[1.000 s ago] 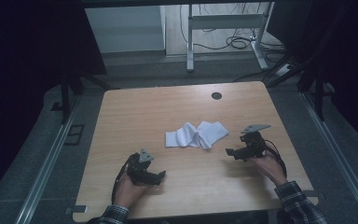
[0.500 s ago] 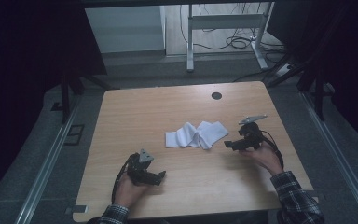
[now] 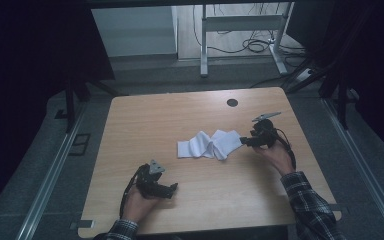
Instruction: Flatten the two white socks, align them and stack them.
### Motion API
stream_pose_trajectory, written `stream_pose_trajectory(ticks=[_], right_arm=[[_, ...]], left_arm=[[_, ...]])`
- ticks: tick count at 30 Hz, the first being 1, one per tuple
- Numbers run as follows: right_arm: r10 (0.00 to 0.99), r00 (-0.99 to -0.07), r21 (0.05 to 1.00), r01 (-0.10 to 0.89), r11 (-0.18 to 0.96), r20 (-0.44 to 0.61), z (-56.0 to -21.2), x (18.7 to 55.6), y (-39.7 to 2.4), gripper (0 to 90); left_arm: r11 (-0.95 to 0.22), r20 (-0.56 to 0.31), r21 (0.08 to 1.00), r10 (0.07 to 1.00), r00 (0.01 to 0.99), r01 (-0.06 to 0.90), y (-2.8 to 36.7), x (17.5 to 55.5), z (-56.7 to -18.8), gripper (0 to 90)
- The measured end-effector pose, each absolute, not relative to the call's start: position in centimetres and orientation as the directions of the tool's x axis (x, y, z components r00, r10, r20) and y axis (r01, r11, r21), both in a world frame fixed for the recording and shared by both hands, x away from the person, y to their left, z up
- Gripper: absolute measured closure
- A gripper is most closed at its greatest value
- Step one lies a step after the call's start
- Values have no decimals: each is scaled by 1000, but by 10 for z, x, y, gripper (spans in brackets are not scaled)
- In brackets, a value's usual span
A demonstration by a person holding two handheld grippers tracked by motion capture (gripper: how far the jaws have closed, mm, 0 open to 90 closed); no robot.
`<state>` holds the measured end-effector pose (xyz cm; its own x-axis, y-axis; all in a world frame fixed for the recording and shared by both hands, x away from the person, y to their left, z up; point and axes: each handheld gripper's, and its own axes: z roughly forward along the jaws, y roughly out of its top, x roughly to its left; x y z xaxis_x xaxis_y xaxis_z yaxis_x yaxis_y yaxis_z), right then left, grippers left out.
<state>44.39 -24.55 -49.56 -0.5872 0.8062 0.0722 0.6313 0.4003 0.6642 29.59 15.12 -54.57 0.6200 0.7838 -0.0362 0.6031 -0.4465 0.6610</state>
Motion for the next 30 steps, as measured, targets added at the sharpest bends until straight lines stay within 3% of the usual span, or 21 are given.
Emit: stream_pose_trajectory(ticks=[8,11,18,27,30], right_arm=[[813,-582,645,635,425,37,-504,456,-234,464],[808,-588,635,642,429,49,-511,460,-229,548],[817,-573,605,673,425,64,-523,463,-229,612],[844,-529,602,702,382,82,-523,459,-249,794],[855,-508,592,722,357,104,-522,458,-253,813]], left_arm=[[-447,-36,661,784,620,603,151,296,-546,2],[-448,-36,660,783,621,603,151,296,-546,1],[-447,-36,660,783,621,603,151,296,-546,0],[-448,-35,659,784,620,604,151,296,-546,0],[-448,-36,659,784,620,605,151,296,-546,0]])
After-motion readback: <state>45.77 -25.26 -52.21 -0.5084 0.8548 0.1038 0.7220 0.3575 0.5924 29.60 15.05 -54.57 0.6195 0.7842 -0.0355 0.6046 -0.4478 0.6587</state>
